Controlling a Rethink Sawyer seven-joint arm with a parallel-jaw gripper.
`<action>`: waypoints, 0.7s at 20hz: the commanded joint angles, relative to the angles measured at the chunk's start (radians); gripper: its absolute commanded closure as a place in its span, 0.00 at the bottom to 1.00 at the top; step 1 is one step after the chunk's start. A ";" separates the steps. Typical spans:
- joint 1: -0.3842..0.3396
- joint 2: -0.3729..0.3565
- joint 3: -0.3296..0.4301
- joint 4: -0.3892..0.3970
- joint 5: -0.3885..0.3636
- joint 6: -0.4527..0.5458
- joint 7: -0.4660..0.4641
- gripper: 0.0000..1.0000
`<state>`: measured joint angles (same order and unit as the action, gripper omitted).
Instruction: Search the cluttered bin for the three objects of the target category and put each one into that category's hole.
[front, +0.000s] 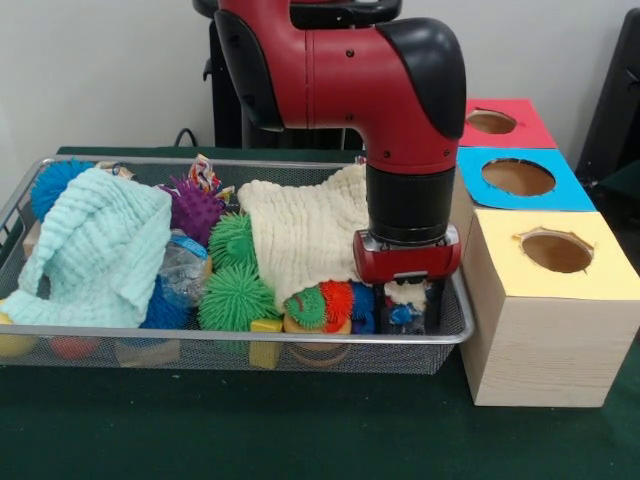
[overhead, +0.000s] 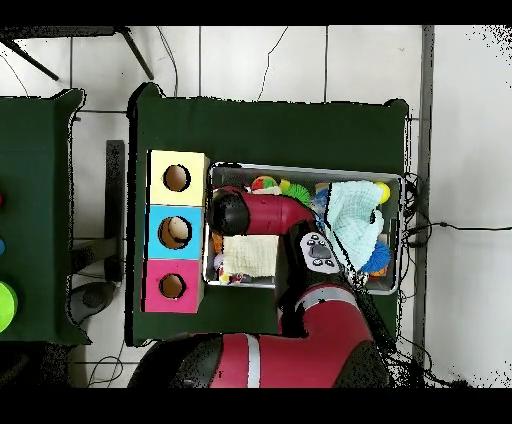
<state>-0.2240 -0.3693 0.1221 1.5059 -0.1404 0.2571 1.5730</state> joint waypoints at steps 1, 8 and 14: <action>0.023 0.058 0.054 -0.016 0.028 0.349 0.034 0.00; 0.042 0.057 0.032 -0.040 -0.001 0.501 0.029 0.00; 0.046 0.075 0.027 -0.050 -0.016 0.485 0.039 0.00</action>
<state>-0.2026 -0.3679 0.1155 1.4367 -0.1398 0.5673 1.5730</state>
